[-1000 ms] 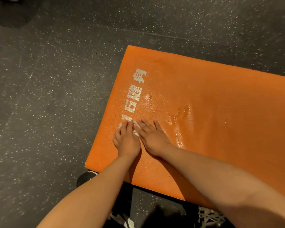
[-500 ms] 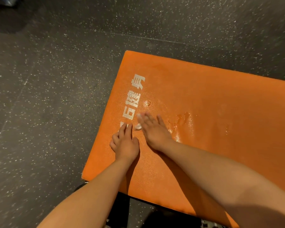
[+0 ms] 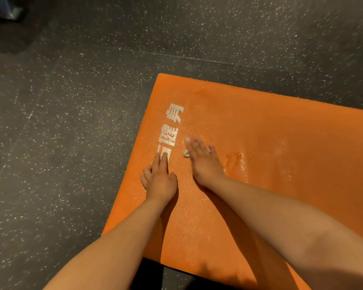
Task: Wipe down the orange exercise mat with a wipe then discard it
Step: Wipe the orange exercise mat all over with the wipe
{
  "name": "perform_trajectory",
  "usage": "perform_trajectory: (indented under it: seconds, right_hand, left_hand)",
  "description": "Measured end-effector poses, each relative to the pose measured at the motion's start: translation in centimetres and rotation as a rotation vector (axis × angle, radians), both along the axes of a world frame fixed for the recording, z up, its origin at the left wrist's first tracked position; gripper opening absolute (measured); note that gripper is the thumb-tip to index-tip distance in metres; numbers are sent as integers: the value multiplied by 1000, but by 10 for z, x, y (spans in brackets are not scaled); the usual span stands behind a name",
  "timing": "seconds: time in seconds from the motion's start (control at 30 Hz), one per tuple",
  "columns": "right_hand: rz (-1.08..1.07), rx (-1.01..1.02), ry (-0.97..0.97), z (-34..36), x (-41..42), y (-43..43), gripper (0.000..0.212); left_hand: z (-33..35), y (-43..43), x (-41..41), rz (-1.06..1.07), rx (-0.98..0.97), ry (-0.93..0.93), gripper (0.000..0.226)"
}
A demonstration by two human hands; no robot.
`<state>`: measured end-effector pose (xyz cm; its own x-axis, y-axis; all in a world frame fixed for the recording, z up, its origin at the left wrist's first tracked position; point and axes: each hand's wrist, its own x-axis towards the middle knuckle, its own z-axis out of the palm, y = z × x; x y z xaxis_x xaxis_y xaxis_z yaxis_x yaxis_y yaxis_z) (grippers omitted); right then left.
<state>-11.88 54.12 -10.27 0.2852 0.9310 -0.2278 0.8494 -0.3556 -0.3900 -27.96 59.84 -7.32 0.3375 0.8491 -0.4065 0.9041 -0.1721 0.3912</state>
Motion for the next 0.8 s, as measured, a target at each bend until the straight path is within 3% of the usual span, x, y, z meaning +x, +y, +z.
perform_trajectory:
  seconds: [0.07, 0.13, 0.3, 0.37, 0.4, 0.5, 0.57, 0.67, 0.73, 0.8]
  right_hand:
    - [-174, -26, 30, 4, 6, 13, 81]
    - [-196, -21, 55, 5, -5, 20, 84]
    - [286, 47, 33, -5, -23, 12, 68]
    - [362, 68, -26, -10, -5, 15, 66]
    - [331, 60, -58, -9, 4, 16, 70]
    - [-39, 7, -41, -1, 13, 19, 80]
    - [-136, -7, 10, 7, -4, 19, 85]
    - [68, 1, 101, 9, -39, 13, 79]
    - [240, 19, 80, 2, -42, 7, 70]
    - [345, 30, 8, 0, -28, 6, 74]
  left_hand:
    - [-3, 1, -1, -8, 23, 39, 65]
    - [-5, 0, -1, 6, 44, 41, 59]
    - [-11, -4, -2, 56, 66, -29, 55]
    - [-12, -5, -4, 53, 57, -31, 57]
    - [-12, -5, -4, 46, 50, -27, 58]
    - [-11, -5, -4, 35, 41, -10, 58]
    - [-11, -6, -4, 39, 37, -12, 59]
    - [-12, -6, -6, 34, 22, -55, 60]
    - [-11, -5, -7, 34, 9, -69, 61]
    - [-10, -4, -11, 16, 3, -58, 61]
